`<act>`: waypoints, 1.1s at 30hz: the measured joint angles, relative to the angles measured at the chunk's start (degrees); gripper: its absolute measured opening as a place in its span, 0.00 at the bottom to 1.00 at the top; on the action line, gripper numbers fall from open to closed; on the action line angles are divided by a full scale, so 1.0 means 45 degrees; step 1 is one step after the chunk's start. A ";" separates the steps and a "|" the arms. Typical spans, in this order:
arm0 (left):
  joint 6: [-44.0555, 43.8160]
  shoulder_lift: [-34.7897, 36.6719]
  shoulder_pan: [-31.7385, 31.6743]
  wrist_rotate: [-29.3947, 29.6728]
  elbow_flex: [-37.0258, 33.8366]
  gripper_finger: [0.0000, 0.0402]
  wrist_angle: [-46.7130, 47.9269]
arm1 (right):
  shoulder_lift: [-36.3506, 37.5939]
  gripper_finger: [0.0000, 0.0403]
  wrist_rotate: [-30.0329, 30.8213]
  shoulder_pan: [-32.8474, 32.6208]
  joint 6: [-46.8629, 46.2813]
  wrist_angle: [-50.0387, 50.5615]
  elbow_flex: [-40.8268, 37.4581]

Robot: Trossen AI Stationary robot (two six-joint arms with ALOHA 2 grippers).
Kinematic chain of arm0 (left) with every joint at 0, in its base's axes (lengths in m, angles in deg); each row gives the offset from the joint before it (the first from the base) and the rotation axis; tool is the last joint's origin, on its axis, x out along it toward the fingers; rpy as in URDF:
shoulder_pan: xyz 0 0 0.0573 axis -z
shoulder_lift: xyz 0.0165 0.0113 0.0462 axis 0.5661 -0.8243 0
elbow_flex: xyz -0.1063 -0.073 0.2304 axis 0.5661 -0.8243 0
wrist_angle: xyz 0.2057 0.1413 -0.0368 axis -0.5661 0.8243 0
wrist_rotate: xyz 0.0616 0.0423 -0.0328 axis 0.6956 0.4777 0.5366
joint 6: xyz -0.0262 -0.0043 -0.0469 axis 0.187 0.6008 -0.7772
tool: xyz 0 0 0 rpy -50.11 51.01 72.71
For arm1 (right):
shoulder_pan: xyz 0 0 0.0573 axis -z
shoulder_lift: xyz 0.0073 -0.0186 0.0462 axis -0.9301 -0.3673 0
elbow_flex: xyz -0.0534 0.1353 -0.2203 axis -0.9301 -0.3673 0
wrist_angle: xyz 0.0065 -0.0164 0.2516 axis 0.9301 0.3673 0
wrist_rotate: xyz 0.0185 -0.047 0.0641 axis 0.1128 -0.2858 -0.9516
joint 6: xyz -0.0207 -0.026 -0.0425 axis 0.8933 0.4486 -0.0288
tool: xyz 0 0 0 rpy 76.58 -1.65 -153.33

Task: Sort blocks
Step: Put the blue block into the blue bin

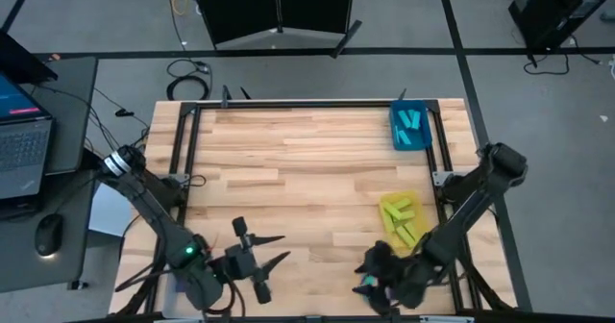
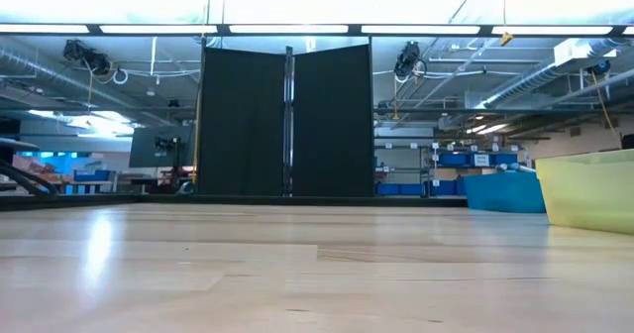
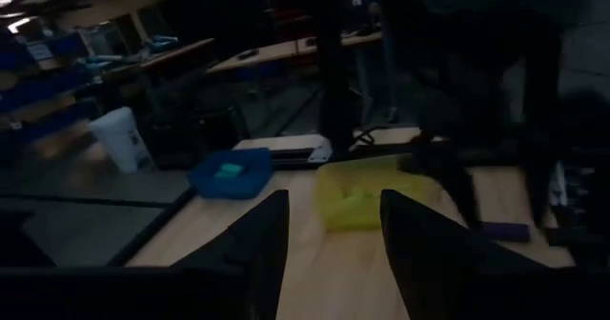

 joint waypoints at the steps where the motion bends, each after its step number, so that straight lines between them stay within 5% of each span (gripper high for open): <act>1: -0.0080 0.0000 0.0009 0.0047 -0.0030 0.43 -0.0027 | -0.0396 0.66 -0.0447 0.0070 -0.0306 0.0341 0.0360; 7: -0.0906 -0.0005 0.0457 0.0344 -0.0129 0.43 0.0744 | -0.2378 0.66 -0.1290 0.0132 -0.3622 0.5929 0.3638; 14: -0.1970 -0.0005 0.1588 0.3551 -0.0127 0.43 0.1996 | -0.4705 0.66 -0.1980 -0.0073 -0.7228 1.1030 0.7000; 25: -0.4382 -0.0005 0.2054 0.3667 -0.0124 0.43 0.3751 | -0.6898 0.77 -0.3096 -0.0074 -0.9703 1.0786 0.7660; 33: -0.5030 -0.0010 0.2059 0.3117 -0.0124 0.43 0.4132 | -0.7617 0.74 -0.3342 -0.0246 -1.1159 1.0923 0.7617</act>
